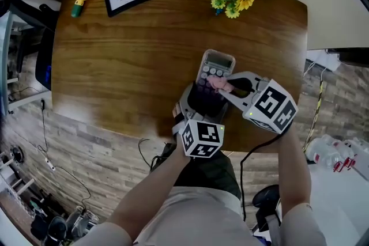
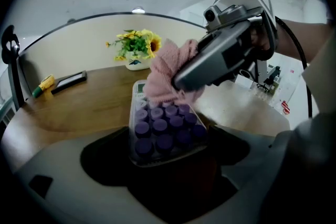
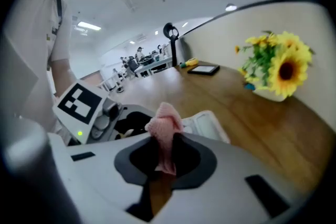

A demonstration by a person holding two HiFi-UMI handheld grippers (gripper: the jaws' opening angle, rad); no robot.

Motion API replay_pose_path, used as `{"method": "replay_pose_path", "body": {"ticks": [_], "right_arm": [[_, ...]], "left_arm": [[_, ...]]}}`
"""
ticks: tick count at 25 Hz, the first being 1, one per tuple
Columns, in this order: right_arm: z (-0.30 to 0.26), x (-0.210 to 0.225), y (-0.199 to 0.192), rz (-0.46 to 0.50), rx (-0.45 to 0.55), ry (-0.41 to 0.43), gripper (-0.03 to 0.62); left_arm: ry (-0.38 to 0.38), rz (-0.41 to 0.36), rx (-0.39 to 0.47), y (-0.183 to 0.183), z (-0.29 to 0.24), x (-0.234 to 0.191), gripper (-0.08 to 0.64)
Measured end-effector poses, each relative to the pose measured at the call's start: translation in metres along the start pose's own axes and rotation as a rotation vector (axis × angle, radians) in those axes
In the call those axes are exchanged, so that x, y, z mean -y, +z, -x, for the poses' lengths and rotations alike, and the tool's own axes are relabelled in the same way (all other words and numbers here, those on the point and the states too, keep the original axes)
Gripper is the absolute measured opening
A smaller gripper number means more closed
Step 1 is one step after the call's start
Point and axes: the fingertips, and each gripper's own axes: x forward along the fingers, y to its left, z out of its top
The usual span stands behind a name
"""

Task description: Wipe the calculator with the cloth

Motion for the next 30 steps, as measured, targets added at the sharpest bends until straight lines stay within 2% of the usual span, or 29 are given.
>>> {"method": "replay_pose_path", "body": {"ticks": [3, 5, 7, 9, 14, 19, 23, 25, 27, 30], "right_arm": [[0.013, 0.037, 0.017, -0.038, 0.117, -0.223, 0.049], [0.016, 0.053, 0.025, -0.099, 0.198, -0.32, 0.049], [0.01, 0.061, 0.027, -0.138, 0.236, -0.37, 0.049], [-0.005, 0.058, 0.022, -0.145, 0.219, -0.37, 0.049], [-0.03, 0.032, 0.015, -0.042, 0.136, -0.288, 0.047], [-0.046, -0.009, 0.011, 0.121, 0.057, -0.107, 0.044], [-0.047, -0.048, -0.005, 0.23, -0.02, 0.131, 0.043], [-0.042, -0.052, -0.01, 0.236, -0.051, 0.188, 0.043], [-0.035, -0.051, -0.016, 0.198, -0.084, 0.237, 0.043], [-0.018, -0.051, -0.01, 0.121, -0.039, 0.281, 0.044]], "left_arm": [[0.001, 0.0, 0.0, -0.001, 0.0, 0.0, 0.468], [0.001, 0.001, 0.0, 0.0, 0.0, 0.0, 0.468], [0.002, 0.002, 0.002, 0.001, 0.001, 0.0, 0.468], [0.003, 0.0, 0.002, 0.001, 0.001, 0.0, 0.468], [-0.001, -0.001, 0.003, 0.001, 0.0, 0.0, 0.468], [-0.004, -0.003, 0.002, 0.0, 0.001, 0.0, 0.468], [-0.006, -0.002, 0.0, -0.001, 0.001, 0.0, 0.468], [-0.006, -0.001, 0.0, -0.001, 0.001, 0.0, 0.468], [-0.007, -0.001, 0.001, 0.0, 0.001, 0.0, 0.468], [-0.004, -0.003, 0.002, -0.001, 0.0, -0.001, 0.468]]}}
